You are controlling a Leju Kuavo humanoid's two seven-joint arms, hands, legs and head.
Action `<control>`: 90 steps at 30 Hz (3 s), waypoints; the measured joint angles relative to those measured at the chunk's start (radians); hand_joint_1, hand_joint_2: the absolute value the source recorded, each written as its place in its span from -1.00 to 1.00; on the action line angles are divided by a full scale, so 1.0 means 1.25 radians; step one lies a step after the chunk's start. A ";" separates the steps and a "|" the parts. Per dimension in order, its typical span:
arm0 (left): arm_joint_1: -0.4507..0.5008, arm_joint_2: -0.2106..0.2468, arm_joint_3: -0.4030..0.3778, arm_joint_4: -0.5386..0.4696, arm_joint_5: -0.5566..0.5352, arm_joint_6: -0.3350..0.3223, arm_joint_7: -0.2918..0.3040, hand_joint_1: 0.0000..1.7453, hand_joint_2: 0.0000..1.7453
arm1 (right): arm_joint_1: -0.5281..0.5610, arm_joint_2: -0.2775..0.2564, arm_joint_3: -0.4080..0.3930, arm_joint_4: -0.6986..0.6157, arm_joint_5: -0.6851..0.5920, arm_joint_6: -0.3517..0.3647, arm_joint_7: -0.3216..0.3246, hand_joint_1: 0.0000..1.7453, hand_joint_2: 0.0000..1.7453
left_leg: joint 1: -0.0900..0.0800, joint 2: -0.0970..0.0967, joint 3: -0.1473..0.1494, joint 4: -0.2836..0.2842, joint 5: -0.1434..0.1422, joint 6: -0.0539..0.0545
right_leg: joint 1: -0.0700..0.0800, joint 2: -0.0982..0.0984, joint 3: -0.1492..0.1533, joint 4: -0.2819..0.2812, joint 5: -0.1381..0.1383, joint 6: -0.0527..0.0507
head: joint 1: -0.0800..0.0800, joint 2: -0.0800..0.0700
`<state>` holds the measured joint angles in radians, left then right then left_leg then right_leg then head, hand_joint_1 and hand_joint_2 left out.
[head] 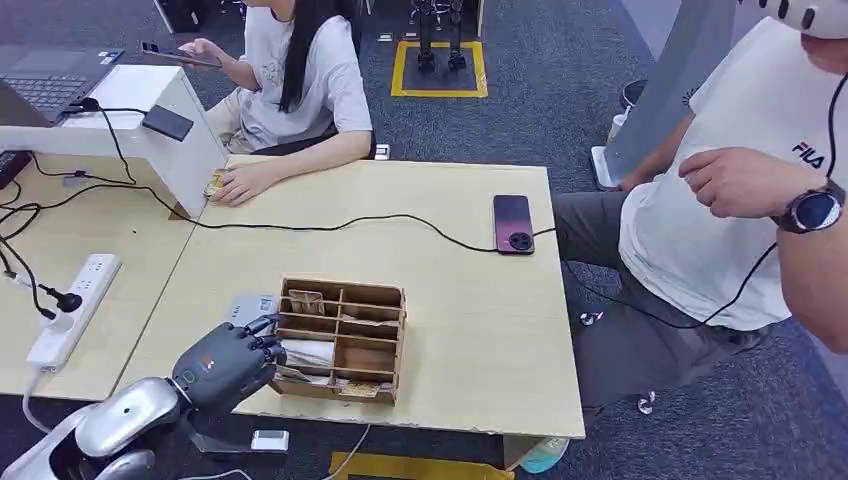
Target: Pass the card to the sensor for recognition and then transmit it.
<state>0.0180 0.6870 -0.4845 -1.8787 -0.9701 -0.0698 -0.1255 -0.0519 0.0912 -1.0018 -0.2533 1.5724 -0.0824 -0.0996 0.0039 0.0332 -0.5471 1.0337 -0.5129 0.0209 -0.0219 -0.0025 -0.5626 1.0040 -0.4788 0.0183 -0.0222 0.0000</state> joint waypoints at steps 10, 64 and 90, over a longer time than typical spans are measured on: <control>0.007 0.000 0.016 -0.006 -0.007 0.006 0.005 1.00 1.00 | 0.000 0.000 0.000 0.000 0.000 0.000 0.000 -1.00 1.00 | 0.000 0.000 0.000 0.000 0.000 0.000 | 0.000 0.000 0.000 0.000 0.000 0.000 | 0.000 0.000; -0.199 -0.099 -0.036 0.030 -0.149 -0.012 0.066 -1.00 1.00 | -0.008 0.002 0.000 0.000 0.000 -0.003 0.005 -1.00 1.00 | -0.001 -0.001 -0.001 0.000 0.000 0.000 | 0.000 -0.001 -0.001 0.000 0.000 0.000 | 0.000 0.000; -0.249 -0.147 -0.067 0.148 -0.130 -0.053 0.089 -1.00 1.00 | -0.008 0.006 0.004 0.000 0.000 0.000 0.005 -1.00 1.00 | -0.001 0.000 -0.001 0.000 0.000 0.000 | 0.000 0.000 -0.001 0.000 0.000 0.000 | 0.000 0.000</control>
<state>-0.2927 0.5032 -0.5680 -1.6937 -1.1330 -0.1358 -0.0137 -0.0622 0.0984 -0.9972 -0.2529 1.5724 -0.0820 -0.0931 0.0029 0.0331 -0.5480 1.0341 -0.5126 0.0209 -0.0219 -0.0023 -0.5640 1.0038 -0.4783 0.0184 -0.0221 0.0000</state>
